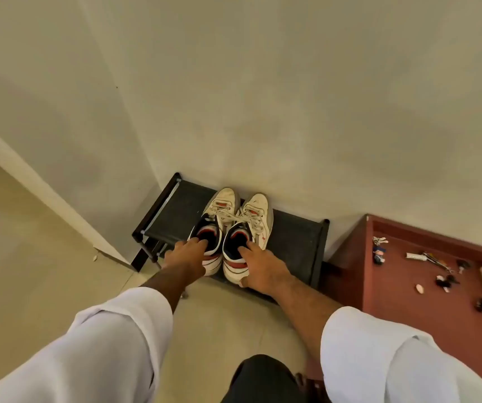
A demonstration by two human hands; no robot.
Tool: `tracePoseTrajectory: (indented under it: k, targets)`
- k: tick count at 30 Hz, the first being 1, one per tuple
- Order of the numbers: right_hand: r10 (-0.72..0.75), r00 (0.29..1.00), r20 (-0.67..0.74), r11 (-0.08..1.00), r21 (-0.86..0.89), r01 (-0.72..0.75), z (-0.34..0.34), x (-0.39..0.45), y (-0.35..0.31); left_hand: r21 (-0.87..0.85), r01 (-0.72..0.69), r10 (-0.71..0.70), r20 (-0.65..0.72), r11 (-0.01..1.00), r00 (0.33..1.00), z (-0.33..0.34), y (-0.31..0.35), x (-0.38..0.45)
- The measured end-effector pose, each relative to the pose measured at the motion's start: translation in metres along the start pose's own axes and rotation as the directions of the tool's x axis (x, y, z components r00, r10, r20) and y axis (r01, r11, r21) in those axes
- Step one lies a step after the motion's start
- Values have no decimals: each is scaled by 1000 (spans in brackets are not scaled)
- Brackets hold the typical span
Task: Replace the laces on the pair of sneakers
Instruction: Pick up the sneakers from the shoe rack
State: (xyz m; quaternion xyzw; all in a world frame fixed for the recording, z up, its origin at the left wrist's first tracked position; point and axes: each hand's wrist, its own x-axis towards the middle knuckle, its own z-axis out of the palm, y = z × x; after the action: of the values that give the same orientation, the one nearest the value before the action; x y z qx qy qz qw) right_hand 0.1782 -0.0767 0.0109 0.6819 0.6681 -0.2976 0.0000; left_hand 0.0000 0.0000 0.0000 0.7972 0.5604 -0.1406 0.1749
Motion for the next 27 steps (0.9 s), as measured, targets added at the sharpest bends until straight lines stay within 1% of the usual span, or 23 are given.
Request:
tracePoseTrajectory:
  k: [1, 4, 5, 10, 13, 16, 20, 24, 27]
  targets:
    - [-6, 1000, 21, 1000, -10, 6, 5, 10, -1, -16, 0, 0, 15, 1000, 1000, 4, -2, 7]
    - [22, 997, 78, 999, -49, -18, 17, 36, 0, -125, -12, 13, 6, 992, 1000, 19, -6, 25]
    - [31, 997, 77, 998, -54, -26, 20, 44, 0, -150, -24, 23, -9, 988, 1000, 22, -6, 30]
    - [88, 996, -1, 996, -9, -88, 23, 58, -10, -209, -55, 42, -66, 976, 997, 28, -8, 39]
    - [119, 988, -95, 992, 60, -114, 20, 43, -7, -248, -87, 54, -138, 965, 989, 22, 7, 23]
    - [142, 976, -164, 985, 125, -122, -2, 10, 5, -271, -145, 89, -209, 952, 974, 10, 33, 1]
    - [141, 955, -260, 986, 125, -112, -39, -66, 30, -307, -278, 190, -288, 910, 939, -8, 86, -41]
    - [183, 918, -352, 982, 104, -156, -69, -162, 64, -255, -436, 312, -412, 863, 857, -22, 165, -98]
    - [253, 885, -390, 967, 102, -231, -76, -231, 97, -203, -518, 383, -466, 831, 797, -16, 221, -139]
